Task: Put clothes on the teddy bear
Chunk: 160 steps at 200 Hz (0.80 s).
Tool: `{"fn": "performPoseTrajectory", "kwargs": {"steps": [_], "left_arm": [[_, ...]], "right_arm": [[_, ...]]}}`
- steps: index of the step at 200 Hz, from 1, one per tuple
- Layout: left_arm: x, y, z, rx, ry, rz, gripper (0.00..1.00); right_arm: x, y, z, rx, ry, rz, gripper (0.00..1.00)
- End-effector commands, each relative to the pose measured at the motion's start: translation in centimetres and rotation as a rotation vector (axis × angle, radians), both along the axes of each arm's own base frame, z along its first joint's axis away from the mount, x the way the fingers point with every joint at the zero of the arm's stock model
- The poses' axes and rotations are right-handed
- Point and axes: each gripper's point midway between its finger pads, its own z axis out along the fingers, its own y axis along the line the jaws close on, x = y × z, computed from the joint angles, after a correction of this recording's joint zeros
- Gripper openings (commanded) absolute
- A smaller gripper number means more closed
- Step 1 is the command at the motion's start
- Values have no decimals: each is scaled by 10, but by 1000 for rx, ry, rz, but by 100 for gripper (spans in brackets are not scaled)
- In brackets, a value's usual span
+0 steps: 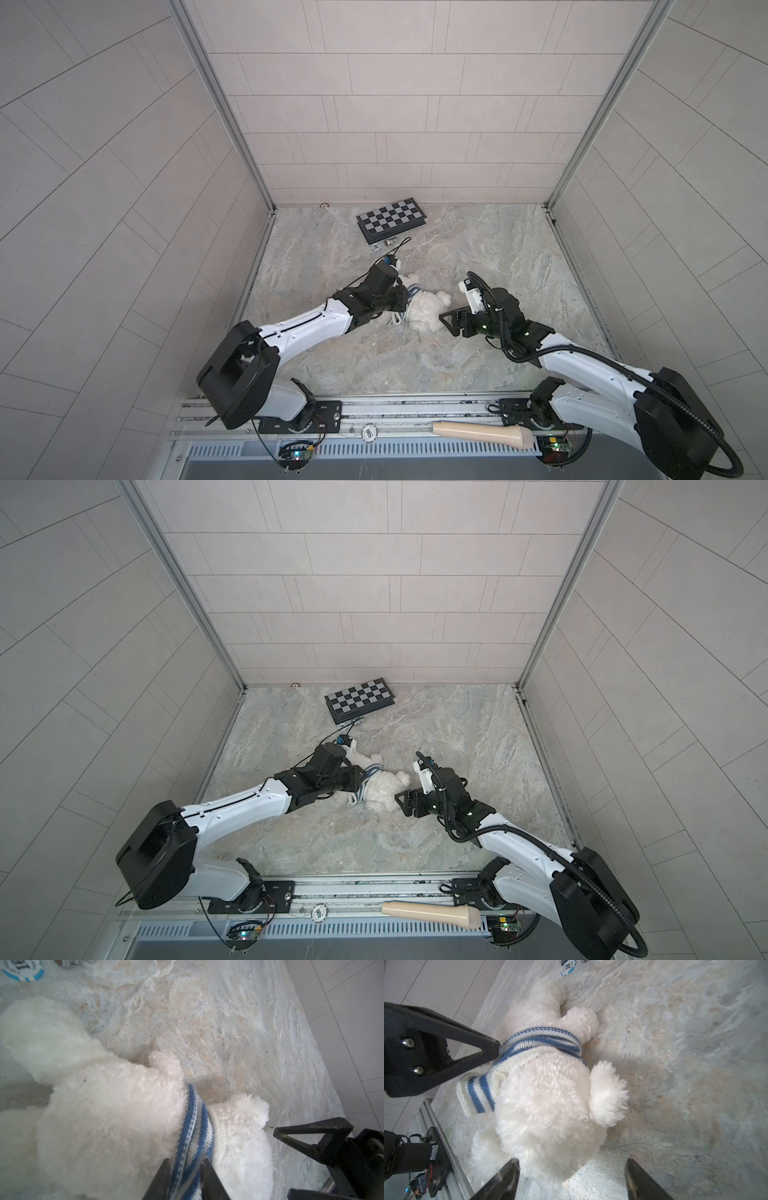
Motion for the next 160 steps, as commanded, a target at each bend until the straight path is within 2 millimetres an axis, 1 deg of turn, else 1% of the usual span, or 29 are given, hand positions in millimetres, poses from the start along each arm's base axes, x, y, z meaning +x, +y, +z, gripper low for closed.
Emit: {"fn": "performPoseTrajectory", "kwargs": {"steps": [1,35,53,83,96,111,138,160], "left_arm": [[-7,0,-16,-11,39,1,26],[-12,3,-28,-23,58,13,22],[-16,1,-35,-28,78,6,20],[-20,-4,-38,-29,88,-4,18],[-21,-5,-37,-31,87,-4,18],[-22,-5,-37,-36,88,-3,17],[-25,-2,-33,-47,83,1,17],[-30,3,-27,-40,72,-1,18]], "right_arm": [[12,12,13,47,-27,0,82],[15,21,-3,58,10,13,83],[16,30,-5,68,4,29,82],[17,42,-7,63,5,56,74],[19,45,-7,63,3,63,68],[19,46,-8,57,6,65,56],[20,41,-10,24,-1,53,38],[20,35,-11,-24,-18,57,27]]}}
